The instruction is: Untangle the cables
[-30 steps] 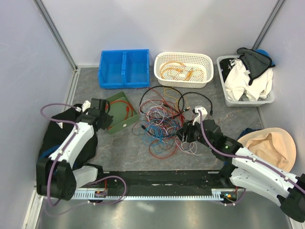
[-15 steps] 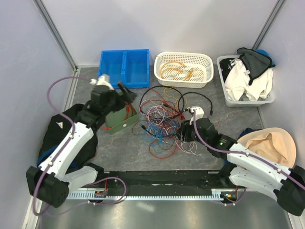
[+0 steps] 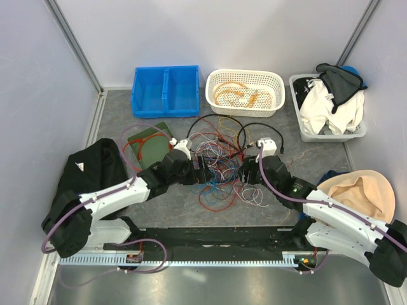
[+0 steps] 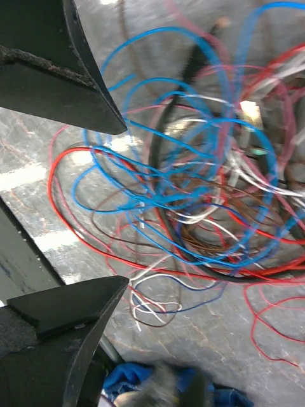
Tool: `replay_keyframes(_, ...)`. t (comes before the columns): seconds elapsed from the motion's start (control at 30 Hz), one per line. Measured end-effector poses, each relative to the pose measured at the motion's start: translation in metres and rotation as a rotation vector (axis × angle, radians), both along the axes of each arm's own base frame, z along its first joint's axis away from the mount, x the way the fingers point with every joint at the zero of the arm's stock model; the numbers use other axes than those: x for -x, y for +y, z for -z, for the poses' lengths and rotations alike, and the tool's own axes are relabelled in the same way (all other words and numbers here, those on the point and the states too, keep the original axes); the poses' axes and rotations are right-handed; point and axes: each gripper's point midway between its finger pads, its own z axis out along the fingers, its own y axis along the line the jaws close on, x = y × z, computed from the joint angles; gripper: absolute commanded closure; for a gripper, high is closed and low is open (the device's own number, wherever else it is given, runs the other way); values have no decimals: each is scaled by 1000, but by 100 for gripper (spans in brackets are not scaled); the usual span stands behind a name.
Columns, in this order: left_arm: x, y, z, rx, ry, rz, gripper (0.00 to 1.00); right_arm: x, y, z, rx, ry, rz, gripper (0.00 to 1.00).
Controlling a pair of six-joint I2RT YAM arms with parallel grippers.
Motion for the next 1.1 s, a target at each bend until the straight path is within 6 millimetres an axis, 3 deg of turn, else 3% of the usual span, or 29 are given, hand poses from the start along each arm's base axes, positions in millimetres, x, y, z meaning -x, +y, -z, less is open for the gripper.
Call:
replay_keyframes(0.03, 3, 2, 2, 11, 2, -8, 0, -3, -2, 0, 11, -2, 20, 24)
replay_keyframes(0.17, 5, 2, -5, 75, -9, -42, 0, -20, -13, -1, 57, 0, 122, 17)
replay_keyframes(0.37, 10, 5, -23, 165, -24, -85, 0, -56, -50, -1, 6, 27, 347, 18)
replay_keyframes(0.47, 13, 14, -20, 180, 8, -146, 0, -84, -80, 5, -91, 61, 488, 19)
replay_keyframes(0.57, 20, 25, -13, 200, 24, -182, 0, -102, -96, 22, -183, 120, 563, 20)
replay_keyframes(0.7, 30, 34, -7, 220, 19, -187, 1, -113, -91, 45, -265, 201, 571, 21)
replay_keyframes(0.83, 31, 35, -12, 233, 8, -185, 1, -127, -80, 55, -283, 236, 557, 22)
replay_keyframes(1.1, 33, 36, 1, 194, 42, -187, 2, -191, -68, 40, -244, 178, 553, 31)
